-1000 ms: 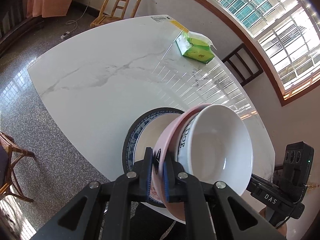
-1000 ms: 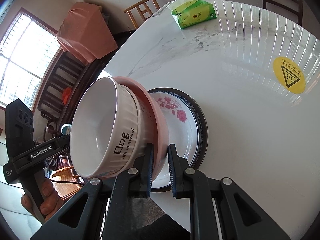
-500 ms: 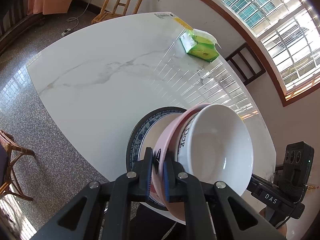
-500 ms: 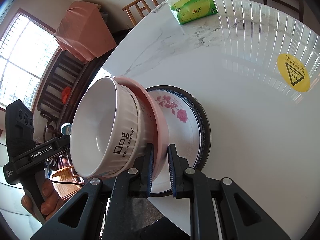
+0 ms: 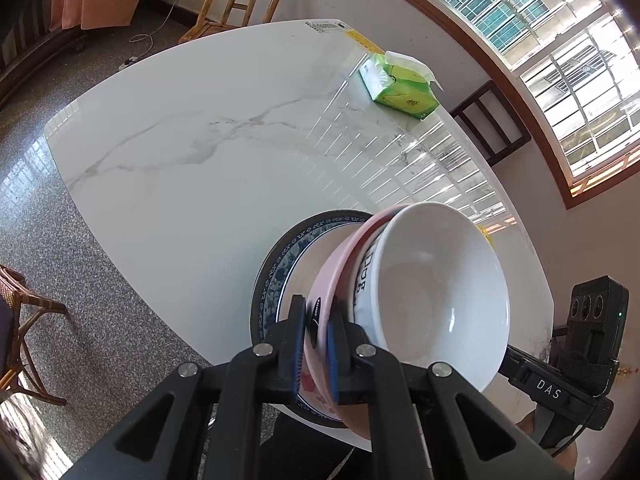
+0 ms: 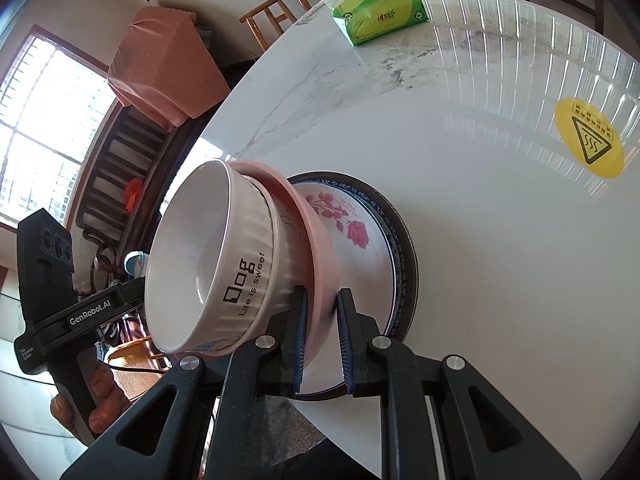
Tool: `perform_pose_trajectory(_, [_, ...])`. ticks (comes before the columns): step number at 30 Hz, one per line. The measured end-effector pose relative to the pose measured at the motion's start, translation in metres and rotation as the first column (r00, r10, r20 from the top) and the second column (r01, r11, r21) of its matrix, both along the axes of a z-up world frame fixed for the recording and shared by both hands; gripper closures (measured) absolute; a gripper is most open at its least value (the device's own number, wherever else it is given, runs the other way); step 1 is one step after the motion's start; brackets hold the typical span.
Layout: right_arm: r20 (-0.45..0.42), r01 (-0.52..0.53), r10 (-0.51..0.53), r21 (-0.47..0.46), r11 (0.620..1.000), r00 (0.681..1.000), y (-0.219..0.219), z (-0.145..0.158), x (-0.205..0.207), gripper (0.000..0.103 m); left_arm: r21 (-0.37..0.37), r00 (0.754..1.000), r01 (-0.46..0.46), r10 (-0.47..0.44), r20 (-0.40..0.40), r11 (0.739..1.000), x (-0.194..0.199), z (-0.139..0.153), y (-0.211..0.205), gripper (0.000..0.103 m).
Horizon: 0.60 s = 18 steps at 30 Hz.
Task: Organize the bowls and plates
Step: 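Carry the bowl stack over the flower plates and lower it onto them, then open both grippers to release the pink bowl onto the plates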
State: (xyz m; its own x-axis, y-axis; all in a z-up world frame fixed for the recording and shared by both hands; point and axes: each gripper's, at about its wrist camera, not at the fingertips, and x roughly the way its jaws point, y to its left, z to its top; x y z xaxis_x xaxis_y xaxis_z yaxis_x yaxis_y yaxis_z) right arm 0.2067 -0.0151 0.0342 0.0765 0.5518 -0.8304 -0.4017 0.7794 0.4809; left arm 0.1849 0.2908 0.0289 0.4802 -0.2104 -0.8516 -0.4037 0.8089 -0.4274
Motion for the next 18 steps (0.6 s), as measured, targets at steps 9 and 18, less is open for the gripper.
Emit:
perform_pose_trajectory(9, [0.042,0.023,-0.025,0.043,0.999,0.999,-0.003,0.000,-0.002,0.085,0.068,0.995,-0.030,0.023,0.095,0.997,-0.009,-0.003,-0.001,0.083])
perform_pose_trajectory(18, [0.122,0.026,-0.027,0.010,1.000,0.992,0.002,0.004,-0.006,0.083,0.107,0.980,-0.080,0.058,0.193,0.991,-0.020,-0.011,0.002,0.068])
